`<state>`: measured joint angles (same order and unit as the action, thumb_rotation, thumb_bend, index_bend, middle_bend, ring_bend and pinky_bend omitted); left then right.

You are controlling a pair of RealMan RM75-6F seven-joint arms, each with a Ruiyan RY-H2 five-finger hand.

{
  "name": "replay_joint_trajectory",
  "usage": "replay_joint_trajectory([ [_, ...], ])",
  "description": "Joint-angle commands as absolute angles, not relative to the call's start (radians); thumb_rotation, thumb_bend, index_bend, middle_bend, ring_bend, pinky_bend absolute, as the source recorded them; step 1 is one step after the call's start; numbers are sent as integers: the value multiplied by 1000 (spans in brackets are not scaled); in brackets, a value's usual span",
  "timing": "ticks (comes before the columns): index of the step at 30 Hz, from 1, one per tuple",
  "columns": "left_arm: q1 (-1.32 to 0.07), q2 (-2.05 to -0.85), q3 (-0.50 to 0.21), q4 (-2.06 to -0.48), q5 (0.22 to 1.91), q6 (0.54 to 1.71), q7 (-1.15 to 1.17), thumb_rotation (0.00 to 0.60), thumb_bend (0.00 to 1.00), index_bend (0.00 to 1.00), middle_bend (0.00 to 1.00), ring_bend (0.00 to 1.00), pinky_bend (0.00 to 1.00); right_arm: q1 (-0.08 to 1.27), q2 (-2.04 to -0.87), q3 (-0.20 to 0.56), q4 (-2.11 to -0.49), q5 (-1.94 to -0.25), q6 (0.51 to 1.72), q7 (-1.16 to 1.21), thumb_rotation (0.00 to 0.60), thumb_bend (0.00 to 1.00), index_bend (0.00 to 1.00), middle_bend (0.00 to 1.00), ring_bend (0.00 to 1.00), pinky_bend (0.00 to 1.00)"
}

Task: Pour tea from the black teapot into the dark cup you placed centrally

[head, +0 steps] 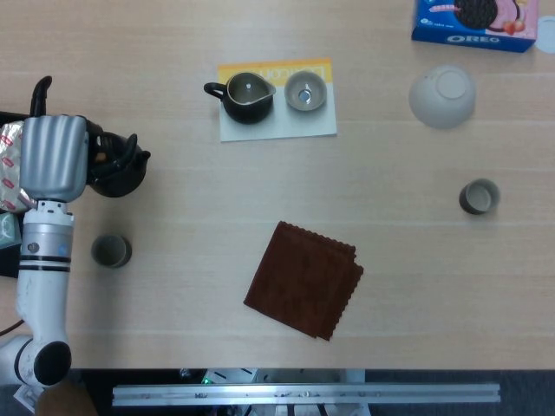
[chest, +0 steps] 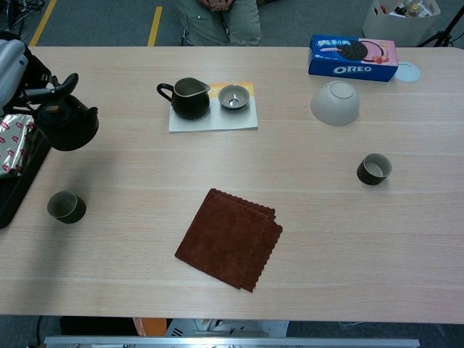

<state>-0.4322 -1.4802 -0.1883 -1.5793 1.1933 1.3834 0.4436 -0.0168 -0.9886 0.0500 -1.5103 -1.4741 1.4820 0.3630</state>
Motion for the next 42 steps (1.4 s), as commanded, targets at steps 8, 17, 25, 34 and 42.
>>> replay_joint_trajectory([
  [8, -424, -1500, -187, -1552, 1210, 1398, 446, 468, 302, 1000, 1000, 880, 122, -13, -989, 50, -1514, -1475, 1476, 356, 600, 122, 220, 155, 13, 129],
  [17, -416, -1501, -182, -1532, 1237, 1408, 428, 529, 302, 1000, 1000, 877, 130, -13, -986, 48, -1525, -1479, 1477, 343, 600, 122, 219, 155, 13, 129],
  [25, -410, -1475, -167, -1555, 1280, 1406, 410, 536, 304, 1000, 1000, 873, 130, 18, -977, 31, -1556, -1538, 1452, 285, 600, 122, 219, 155, 13, 129],
  [34, -402, -1437, -152, -1598, 1312, 1396, 397, 544, 304, 1000, 1000, 871, 130, 121, -961, 17, -1642, -1662, 1366, 128, 600, 122, 219, 155, 13, 129],
  [42, -395, -1411, -146, -1638, 1322, 1387, 389, 542, 305, 1000, 1000, 868, 130, 216, -990, 24, -1679, -1669, 1237, -21, 600, 121, 219, 196, 40, 133],
])
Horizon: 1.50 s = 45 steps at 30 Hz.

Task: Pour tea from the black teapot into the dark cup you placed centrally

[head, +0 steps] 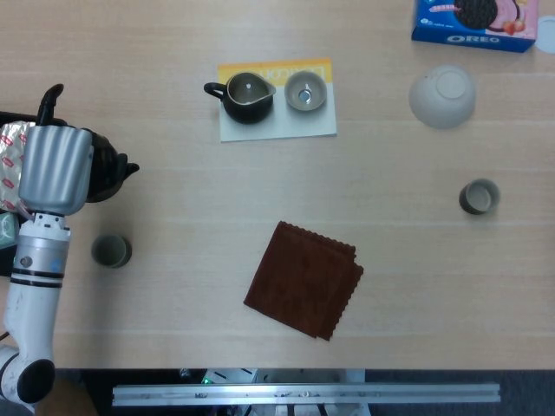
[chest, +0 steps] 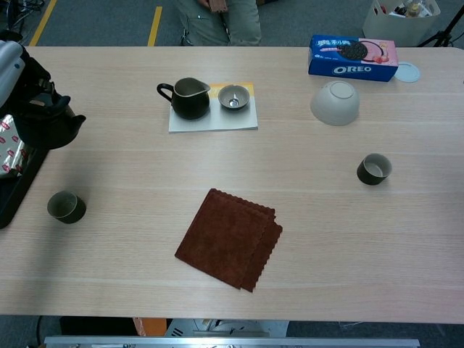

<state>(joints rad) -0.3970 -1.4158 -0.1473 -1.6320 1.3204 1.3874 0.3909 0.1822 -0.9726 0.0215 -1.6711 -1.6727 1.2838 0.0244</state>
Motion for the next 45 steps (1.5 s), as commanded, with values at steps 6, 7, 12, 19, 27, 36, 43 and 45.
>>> replay_joint_trajectory([
  [6, -385, -1394, -141, -1653, 1326, 1386, 380, 542, 305, 1000, 1000, 867, 130, 253, -1037, 17, -1651, -1617, 1151, -89, 600, 118, 219, 203, 40, 134],
  [7, -383, -1392, -139, -1654, 1327, 1386, 378, 542, 305, 1000, 1000, 867, 130, 258, -1048, 14, -1642, -1604, 1135, -100, 600, 117, 219, 203, 40, 134],
  [12, -377, -1385, -133, -1661, 1330, 1382, 373, 545, 305, 1000, 1000, 867, 130, 279, -1094, 5, -1603, -1555, 1072, -153, 600, 115, 219, 203, 40, 133],
  [19, -368, -1382, -133, -1666, 1332, 1385, 363, 561, 305, 1000, 1000, 867, 130, 324, -1183, 14, -1539, -1478, 994, -262, 600, 115, 248, 203, 41, 134],
  [27, -355, -1366, -131, -1668, 1335, 1391, 349, 571, 305, 1000, 1000, 866, 130, 372, -1279, 35, -1464, -1388, 929, -340, 600, 115, 263, 203, 40, 133],
  [36, -345, -1350, -130, -1668, 1340, 1391, 328, 585, 305, 1000, 1000, 866, 130, 417, -1370, 51, -1403, -1308, 895, -417, 600, 114, 267, 204, 41, 133],
  [43, -339, -1342, -128, -1666, 1341, 1386, 316, 587, 305, 1000, 1000, 866, 130, 445, -1430, 54, -1357, -1238, 868, -474, 600, 117, 289, 209, 41, 134],
  [45, -338, -1341, -128, -1666, 1341, 1384, 313, 588, 306, 1000, 1000, 866, 130, 450, -1443, 52, -1350, -1223, 864, -487, 600, 120, 298, 210, 42, 134],
])
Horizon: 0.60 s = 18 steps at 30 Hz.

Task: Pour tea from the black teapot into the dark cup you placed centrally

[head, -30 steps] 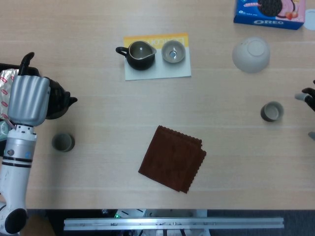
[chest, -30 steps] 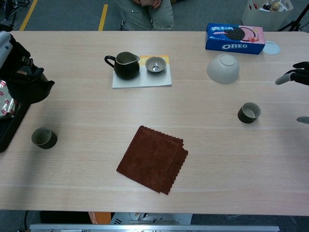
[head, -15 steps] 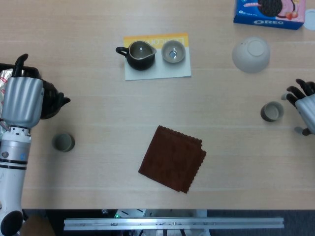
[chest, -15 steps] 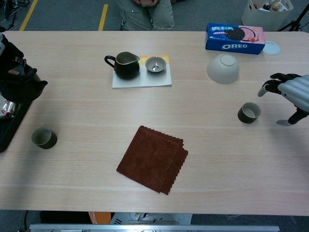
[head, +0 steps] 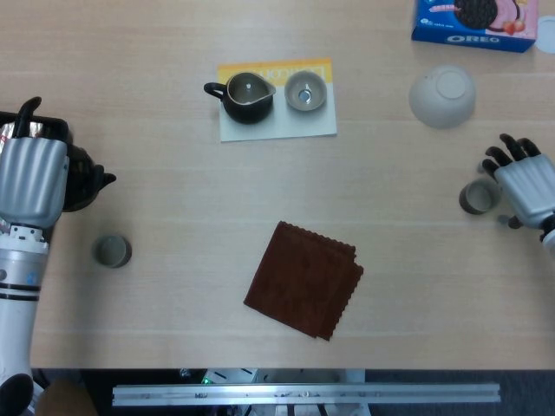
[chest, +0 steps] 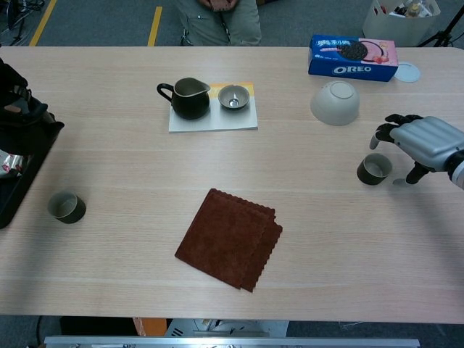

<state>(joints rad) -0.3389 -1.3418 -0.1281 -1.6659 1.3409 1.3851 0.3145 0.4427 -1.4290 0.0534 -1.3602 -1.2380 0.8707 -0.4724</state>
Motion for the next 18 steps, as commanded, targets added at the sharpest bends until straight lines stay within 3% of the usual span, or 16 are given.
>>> replay_joint_trajectory([
  [1, -338, -1341, -128, -1666, 1341, 1383, 311, 590, 305, 1000, 1000, 866, 130, 454, -1450, 50, -1346, -1216, 862, -495, 600, 122, 302, 211, 43, 134],
  [7, -336, -1334, -128, -1670, 1339, 1375, 303, 591, 305, 1000, 1000, 866, 130, 468, -1476, 46, -1340, -1188, 866, -532, 600, 157, 326, 219, 50, 134],
  [14, -332, -1329, -128, -1672, 1340, 1375, 294, 591, 304, 1000, 1000, 866, 130, 480, -1495, 45, -1343, -1158, 879, -561, 600, 304, 449, 239, 63, 134],
  [18, -329, -1326, -127, -1670, 1340, 1373, 291, 592, 305, 1000, 1000, 866, 130, 488, -1488, 50, -1374, -1155, 892, -560, 600, 324, 498, 243, 65, 135],
])
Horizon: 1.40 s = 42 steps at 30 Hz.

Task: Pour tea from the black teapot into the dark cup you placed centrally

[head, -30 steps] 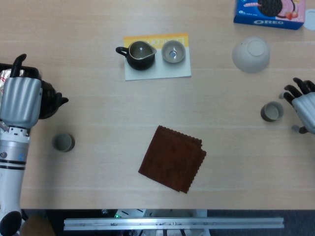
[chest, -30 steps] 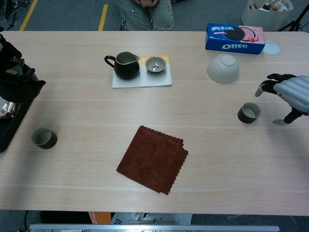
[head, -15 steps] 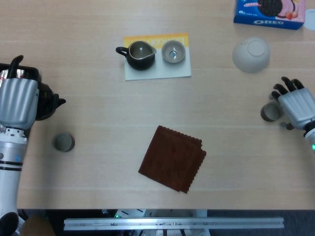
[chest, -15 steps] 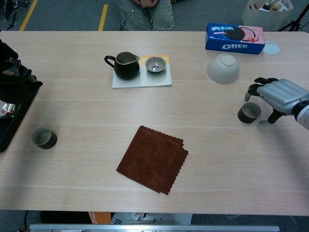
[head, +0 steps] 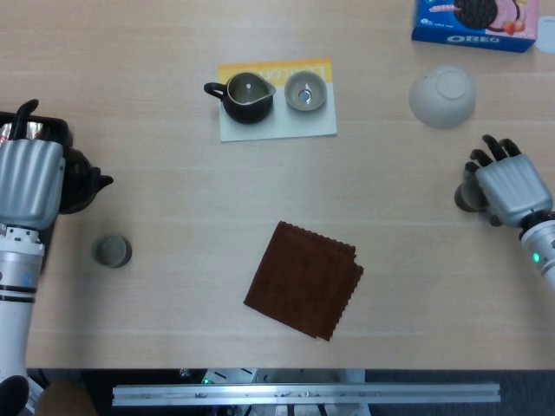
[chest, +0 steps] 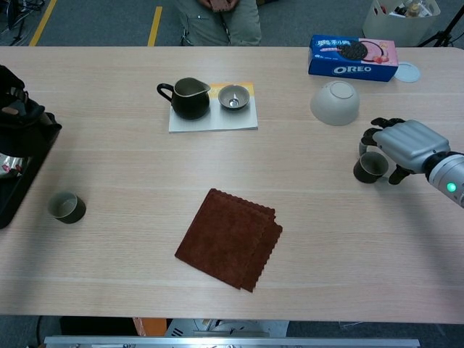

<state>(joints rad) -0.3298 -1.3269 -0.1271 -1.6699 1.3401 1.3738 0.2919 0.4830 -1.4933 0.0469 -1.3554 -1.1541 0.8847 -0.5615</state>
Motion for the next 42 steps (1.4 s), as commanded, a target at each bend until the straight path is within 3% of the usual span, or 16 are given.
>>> replay_joint_trajectory([
  [1, -329, -1324, -128, -1670, 1340, 1373, 291, 593, 305, 1000, 1000, 866, 130, 492, -1481, 54, -1393, -1159, 896, -557, 600, 323, 500, 243, 65, 135],
  [9, -330, -1307, -131, -1690, 1347, 1372, 294, 597, 304, 1000, 1000, 865, 130, 566, -1451, 113, -1566, -1133, 888, -586, 600, 318, 501, 244, 65, 135],
  [17, -327, -1282, -130, -1732, 1357, 1377, 308, 598, 304, 1000, 1000, 865, 130, 721, -1538, 175, -1670, -948, 853, -755, 600, 313, 501, 244, 65, 135],
  [29, -319, -1251, -128, -1774, 1359, 1382, 327, 598, 304, 1000, 1000, 865, 130, 949, -1747, 205, -1613, -668, 934, -986, 600, 310, 501, 244, 65, 135],
  [42, -313, -1236, -122, -1790, 1364, 1384, 331, 598, 305, 1000, 1000, 866, 130, 1106, -1883, 205, -1498, -529, 998, -1117, 600, 310, 501, 244, 65, 136],
])
